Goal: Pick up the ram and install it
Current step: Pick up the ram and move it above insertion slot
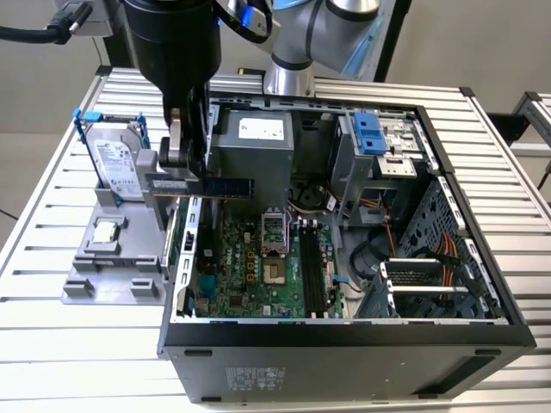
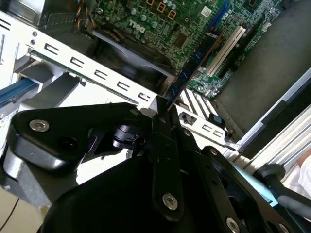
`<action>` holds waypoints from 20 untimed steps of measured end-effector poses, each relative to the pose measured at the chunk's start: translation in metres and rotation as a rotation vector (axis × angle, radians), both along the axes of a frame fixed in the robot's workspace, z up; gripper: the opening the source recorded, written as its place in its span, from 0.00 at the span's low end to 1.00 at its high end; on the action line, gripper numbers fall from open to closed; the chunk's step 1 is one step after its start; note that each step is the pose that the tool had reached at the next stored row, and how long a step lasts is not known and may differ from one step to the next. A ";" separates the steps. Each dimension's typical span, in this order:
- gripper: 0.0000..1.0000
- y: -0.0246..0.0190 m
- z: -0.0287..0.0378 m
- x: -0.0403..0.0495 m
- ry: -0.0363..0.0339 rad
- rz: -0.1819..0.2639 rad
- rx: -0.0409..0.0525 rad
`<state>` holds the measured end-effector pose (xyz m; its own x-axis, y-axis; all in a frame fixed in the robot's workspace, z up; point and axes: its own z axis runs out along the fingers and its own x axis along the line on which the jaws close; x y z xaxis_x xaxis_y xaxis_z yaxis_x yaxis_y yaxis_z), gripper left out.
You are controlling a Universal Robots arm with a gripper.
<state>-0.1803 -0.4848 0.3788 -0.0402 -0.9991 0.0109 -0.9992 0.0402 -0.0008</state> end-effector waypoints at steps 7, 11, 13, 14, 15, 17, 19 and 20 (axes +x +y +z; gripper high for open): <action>0.00 0.0000 0.0000 0.0038 0.0000 0.000 0.0000; 0.00 0.0000 0.0000 0.0059 0.0000 0.000 0.0000; 0.00 0.0000 0.0000 0.0070 0.0000 0.000 0.0000; 0.00 0.0000 0.0000 0.0075 0.0000 0.000 0.0000; 0.00 0.0000 0.0000 0.0080 0.0000 0.000 0.0000; 0.00 0.0000 0.0000 0.0091 0.0001 0.000 -0.0001; 0.00 0.0000 0.0000 0.0102 0.0000 0.000 0.0000; 0.00 0.0000 0.0000 0.0107 0.0000 0.000 0.0000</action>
<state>-0.1696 -0.4848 0.3788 -0.0402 -0.9991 0.0109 -0.9992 0.0402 -0.0008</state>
